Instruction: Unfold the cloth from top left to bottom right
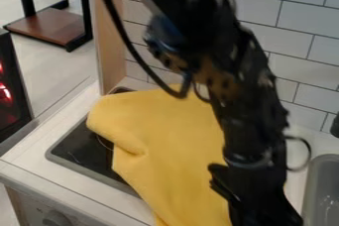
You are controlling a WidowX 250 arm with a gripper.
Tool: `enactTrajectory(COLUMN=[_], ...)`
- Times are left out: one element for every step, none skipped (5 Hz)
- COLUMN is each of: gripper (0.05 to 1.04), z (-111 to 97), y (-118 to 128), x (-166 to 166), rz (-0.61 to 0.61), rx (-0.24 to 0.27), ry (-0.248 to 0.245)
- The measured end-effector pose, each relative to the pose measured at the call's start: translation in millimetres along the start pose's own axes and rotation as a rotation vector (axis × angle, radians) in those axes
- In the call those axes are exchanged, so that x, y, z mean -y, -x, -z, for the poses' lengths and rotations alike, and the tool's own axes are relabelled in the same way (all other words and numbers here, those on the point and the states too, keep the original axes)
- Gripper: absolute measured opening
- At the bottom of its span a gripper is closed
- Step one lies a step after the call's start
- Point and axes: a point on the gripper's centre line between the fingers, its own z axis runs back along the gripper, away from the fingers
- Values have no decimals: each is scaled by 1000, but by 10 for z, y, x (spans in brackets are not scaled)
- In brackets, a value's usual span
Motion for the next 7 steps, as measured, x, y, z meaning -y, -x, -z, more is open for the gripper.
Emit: enactTrajectory(gripper=[71,225,482,792,1012,1009,1000], z=[133,133,122,1,-81,-204,-379], y=[-5,-7,16,3,13,11,-9], x=[-31,-35,-39,-23,-4,22,-1], rz=[-30,-54,-58,-49,-43,-32,-41], rx=[-3,-2,-11,6,5,21,61], ry=[-23,-26,-27,-21,-4,2,-7])
